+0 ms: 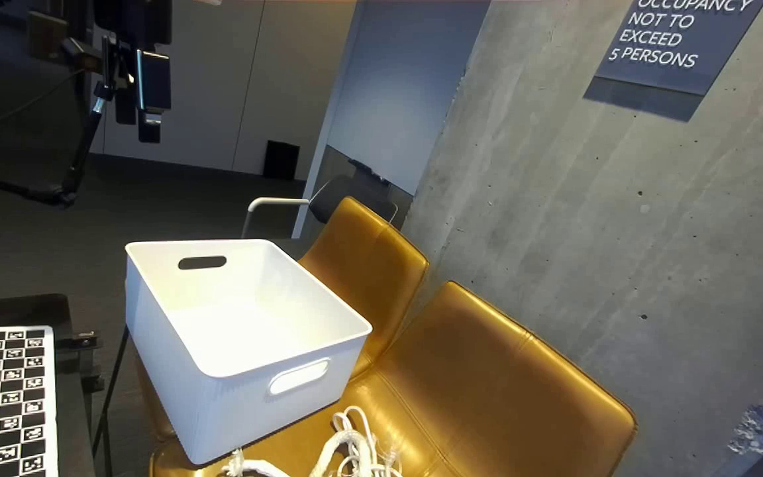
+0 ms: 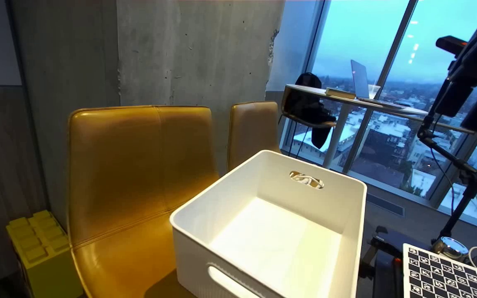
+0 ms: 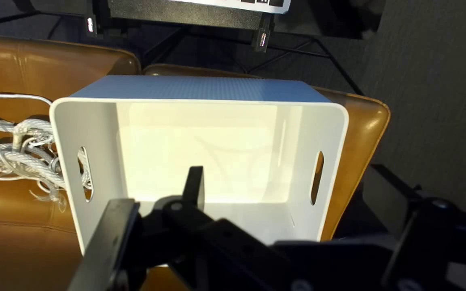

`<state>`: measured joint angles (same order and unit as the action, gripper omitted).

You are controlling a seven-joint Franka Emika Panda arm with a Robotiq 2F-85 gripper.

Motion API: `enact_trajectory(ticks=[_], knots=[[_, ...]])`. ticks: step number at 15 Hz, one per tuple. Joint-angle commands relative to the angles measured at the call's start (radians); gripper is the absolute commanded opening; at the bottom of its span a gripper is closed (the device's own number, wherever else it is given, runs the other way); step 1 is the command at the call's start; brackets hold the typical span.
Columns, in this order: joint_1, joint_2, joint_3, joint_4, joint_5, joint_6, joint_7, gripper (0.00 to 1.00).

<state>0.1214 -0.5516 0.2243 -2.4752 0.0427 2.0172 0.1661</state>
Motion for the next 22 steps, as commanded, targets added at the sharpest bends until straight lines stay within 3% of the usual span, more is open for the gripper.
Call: enact_trajectory(ticks=[1, 6, 10, 17, 22], knots=[[0.011, 0.002, -0.01, 0.002, -0.006, -0.002, 0.005, 1.0], [-0.015, 0.069, -0.052, 0.021, -0.042, 0.046, -0.06, 1.0], [-0.08, 0.178, -0.153, 0.077, -0.097, 0.117, -0.16, 1.0], [-0.171, 0.475, -0.326, 0.353, -0.097, 0.104, -0.465, 1.0], [-0.199, 0.694, -0.332, 0.558, -0.097, 0.052, -0.676, 1.0]])
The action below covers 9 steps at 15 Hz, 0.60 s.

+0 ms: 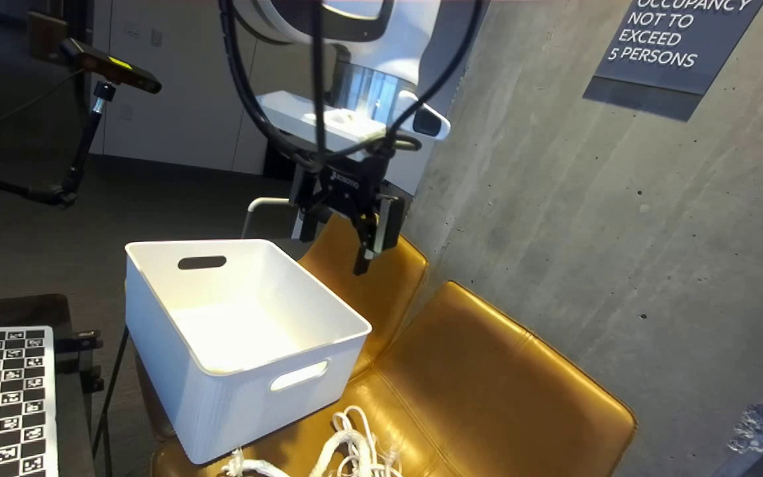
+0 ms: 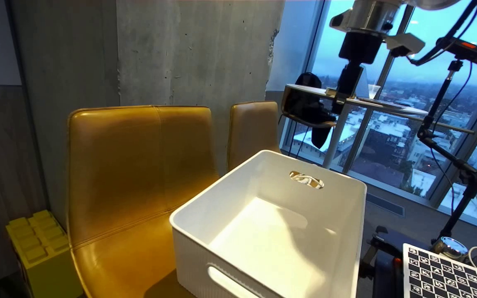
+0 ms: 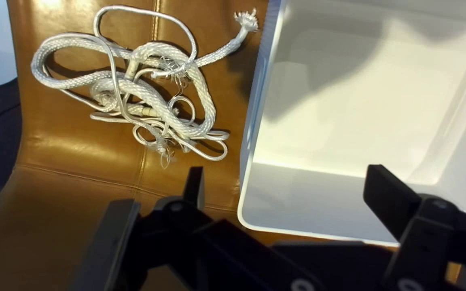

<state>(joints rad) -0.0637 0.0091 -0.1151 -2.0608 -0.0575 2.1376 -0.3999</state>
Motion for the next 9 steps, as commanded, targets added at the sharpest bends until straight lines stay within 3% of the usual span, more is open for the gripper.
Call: enact_trajectory(ticks=[1, 6, 9], knots=[[-0.023, 0.176, 0.01, 0.173, -0.006, -0.079, -0.147, 1.0], [-0.07, 0.351, 0.014, 0.332, -0.065, -0.14, -0.259, 1.0], [-0.094, 0.408, 0.021, 0.359, -0.094, -0.119, -0.314, 1.0]])
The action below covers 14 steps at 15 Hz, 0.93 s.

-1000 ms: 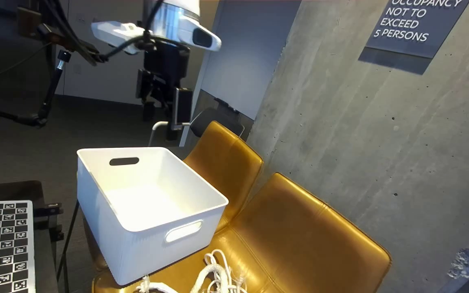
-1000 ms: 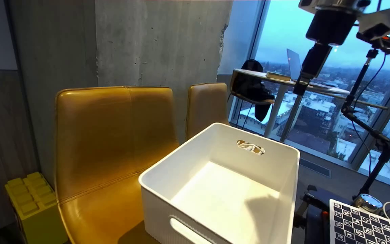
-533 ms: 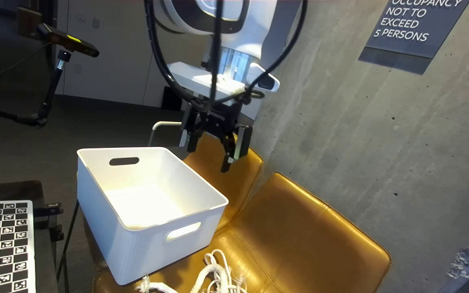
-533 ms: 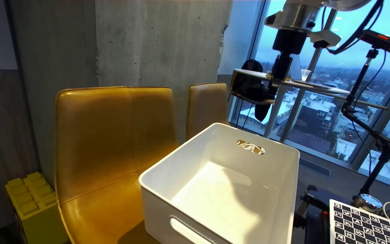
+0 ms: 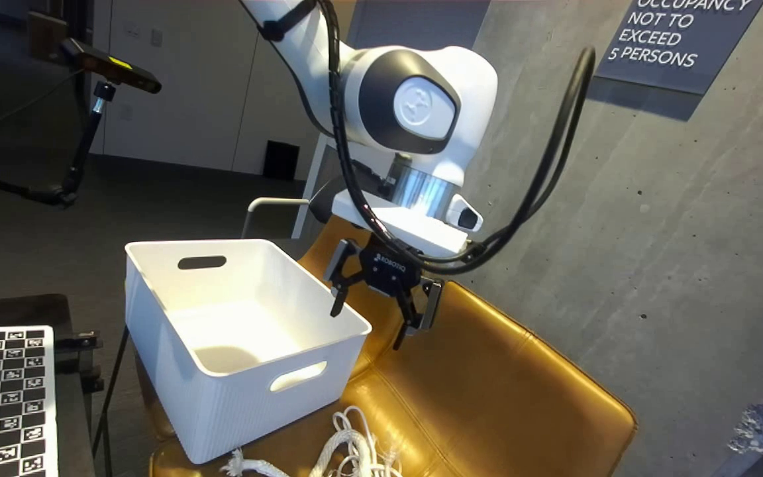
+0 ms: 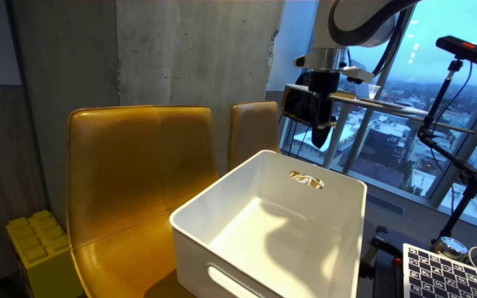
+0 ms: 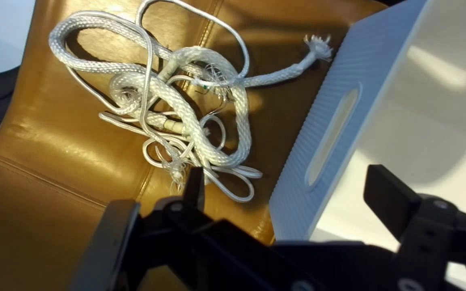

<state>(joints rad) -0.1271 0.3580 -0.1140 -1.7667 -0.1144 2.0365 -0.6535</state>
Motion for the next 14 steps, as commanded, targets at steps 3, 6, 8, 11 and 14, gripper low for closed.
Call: enact_trajectory(ticks=[3, 6, 8, 11, 14], knots=[[-0.035, 0.098, 0.015, 0.041, -0.106, 0.078, -0.099, 1.0], [-0.037, 0.168, 0.003, 0.067, -0.195, 0.149, -0.105, 1.0], [-0.042, 0.206, 0.001, 0.072, -0.233, 0.189, -0.099, 1.0], [-0.044, 0.259, 0.0, 0.062, -0.276, 0.249, -0.085, 1.0], [-0.038, 0.308, 0.002, 0.06, -0.299, 0.295, -0.074, 1.0]])
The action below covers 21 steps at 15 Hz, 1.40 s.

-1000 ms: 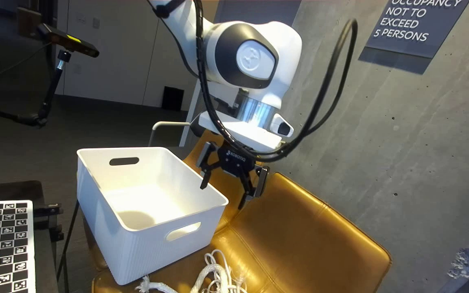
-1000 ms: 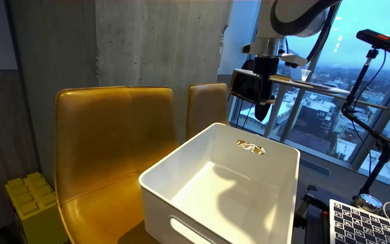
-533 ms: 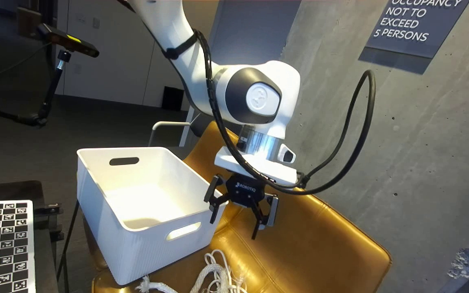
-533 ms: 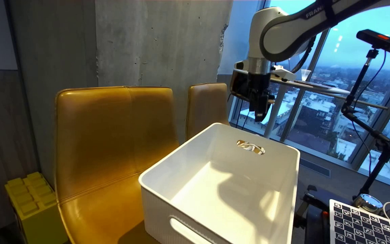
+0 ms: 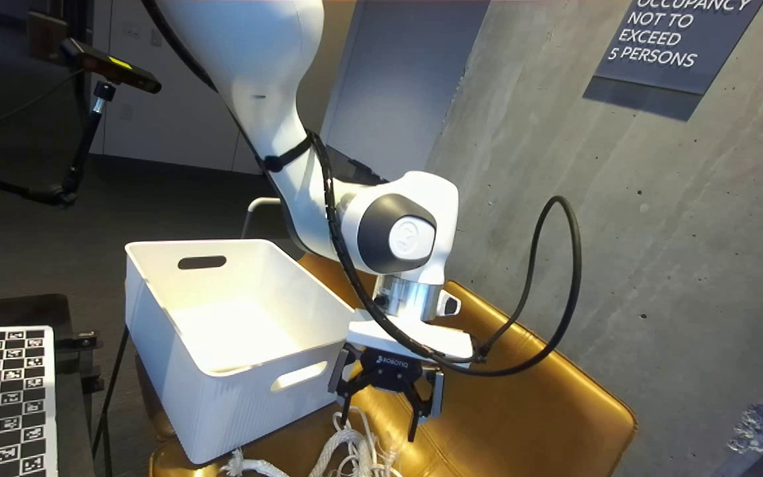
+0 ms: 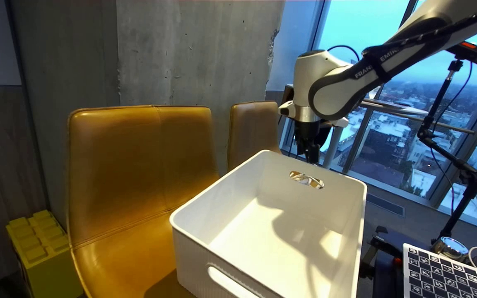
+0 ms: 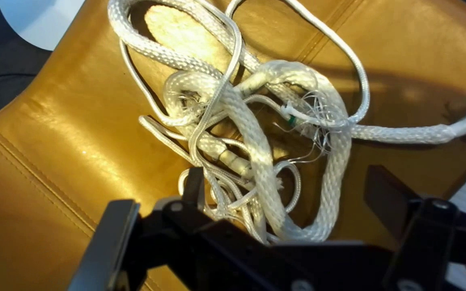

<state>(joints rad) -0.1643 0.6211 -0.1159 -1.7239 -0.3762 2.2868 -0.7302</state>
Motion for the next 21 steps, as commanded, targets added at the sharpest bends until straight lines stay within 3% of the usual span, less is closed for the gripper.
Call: enact_trajectory(ticks=[1, 11, 13, 21], knots=[[0.003, 0.064, 0.004, 0.024, -0.043, 0.059, 0.005, 1.0], [0.021, 0.234, -0.015, 0.141, -0.078, 0.103, 0.02, 1.0], [0.024, 0.247, -0.014, 0.151, -0.079, 0.103, 0.024, 0.72], [0.037, 0.253, -0.02, 0.168, -0.092, 0.108, 0.036, 0.12]])
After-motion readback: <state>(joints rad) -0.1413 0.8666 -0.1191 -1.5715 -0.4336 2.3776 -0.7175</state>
